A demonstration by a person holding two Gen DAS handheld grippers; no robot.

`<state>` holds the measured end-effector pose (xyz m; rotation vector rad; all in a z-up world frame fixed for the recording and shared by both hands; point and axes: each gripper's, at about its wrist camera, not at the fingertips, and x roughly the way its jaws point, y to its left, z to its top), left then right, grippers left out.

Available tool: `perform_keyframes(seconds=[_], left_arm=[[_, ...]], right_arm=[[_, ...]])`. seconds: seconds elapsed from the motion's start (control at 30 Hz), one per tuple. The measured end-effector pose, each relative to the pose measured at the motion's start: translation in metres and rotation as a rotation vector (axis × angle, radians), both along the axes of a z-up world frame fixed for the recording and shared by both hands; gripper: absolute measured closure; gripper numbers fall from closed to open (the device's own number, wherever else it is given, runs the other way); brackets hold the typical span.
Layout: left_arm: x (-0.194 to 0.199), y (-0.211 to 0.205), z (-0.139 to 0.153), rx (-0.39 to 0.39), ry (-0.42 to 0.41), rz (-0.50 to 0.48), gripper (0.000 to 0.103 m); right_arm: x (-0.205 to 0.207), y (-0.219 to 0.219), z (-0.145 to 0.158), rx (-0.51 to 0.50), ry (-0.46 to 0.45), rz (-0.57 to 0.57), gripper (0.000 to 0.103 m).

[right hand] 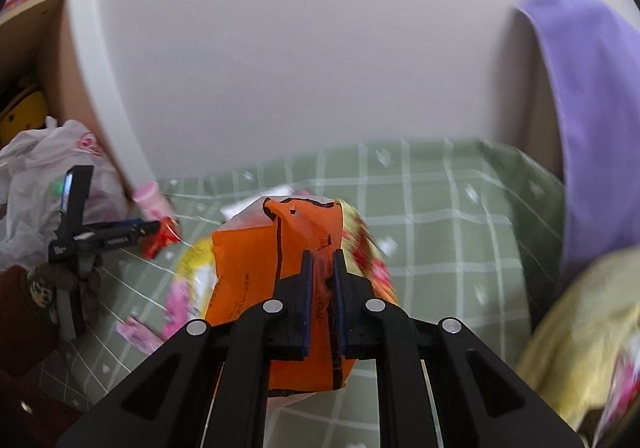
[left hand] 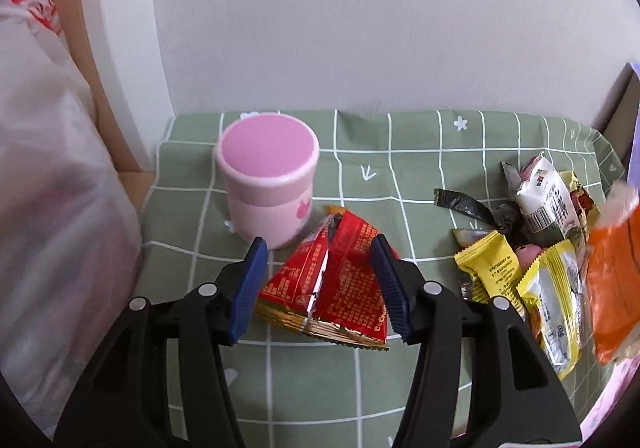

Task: Collect trash
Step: 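Grasp the orange wrapper with the right gripper while the left gripper grasps the red snack packet, then carry the orange wrapper and red packet over the yellow trash bag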

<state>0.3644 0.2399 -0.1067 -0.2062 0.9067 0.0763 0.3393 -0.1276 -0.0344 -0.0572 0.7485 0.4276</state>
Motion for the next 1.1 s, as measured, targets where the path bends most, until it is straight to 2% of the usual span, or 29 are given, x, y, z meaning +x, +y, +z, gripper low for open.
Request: perform_keyframes(seconds=[0.1, 0.2, 0.23, 0.27, 0.33, 0.4, 0.47, 0.5, 0.67, 0.77, 0.87, 0.93, 1.07, 1.1], left_arm=[[0.003, 0.000, -0.002, -0.038, 0.031, 0.003, 0.052], [0.004, -0.003, -0.001, -0.071, 0.063, 0.002, 0.071], [0.004, -0.006, -0.002, -0.081, 0.078, -0.004, 0.082], [0.003, -0.009, -0.003, -0.090, 0.094, -0.014, 0.083], [-0.002, -0.017, -0.004, -0.084, 0.095, -0.024, 0.084], [-0.009, -0.024, -0.005, -0.090, 0.099, -0.037, 0.085], [-0.018, -0.030, -0.004, -0.106, 0.102, -0.055, 0.085], [-0.021, -0.032, -0.003, -0.110, 0.101, -0.062, 0.085], [-0.039, -0.039, 0.011, -0.128, 0.078, -0.086, 0.085], [-0.049, -0.038, 0.019, -0.134, 0.060, -0.089, 0.085], [-0.055, -0.044, 0.021, -0.116, 0.061, -0.104, 0.085], [-0.058, -0.048, 0.022, -0.109, 0.064, -0.112, 0.086], [-0.056, -0.056, 0.027, -0.108, 0.053, -0.122, 0.086], [-0.055, -0.057, 0.029, -0.106, 0.046, -0.123, 0.086]], right_arm=[[-0.010, -0.017, -0.008, -0.018, 0.007, -0.033, 0.092], [-0.018, -0.028, -0.012, -0.015, 0.025, -0.042, 0.092], [-0.020, -0.031, -0.013, -0.003, 0.033, -0.042, 0.091], [-0.020, -0.031, -0.017, 0.017, 0.042, -0.041, 0.091], [-0.021, -0.036, -0.020, 0.039, 0.063, -0.042, 0.083], [-0.024, -0.039, -0.025, 0.073, 0.080, -0.028, 0.063], [-0.031, -0.043, -0.029, 0.100, 0.095, -0.002, 0.055], [-0.034, -0.042, -0.032, 0.101, 0.110, 0.005, 0.054], [-0.057, -0.043, -0.049, 0.060, 0.130, -0.019, 0.054], [-0.074, -0.048, -0.056, 0.024, 0.061, -0.126, 0.054], [-0.080, -0.048, -0.069, 0.071, 0.105, -0.122, 0.054], [-0.079, -0.045, -0.080, 0.048, 0.129, -0.118, 0.054], [-0.070, -0.046, -0.089, 0.084, 0.164, -0.097, 0.054], [-0.069, -0.047, -0.089, 0.089, 0.166, -0.091, 0.064]])
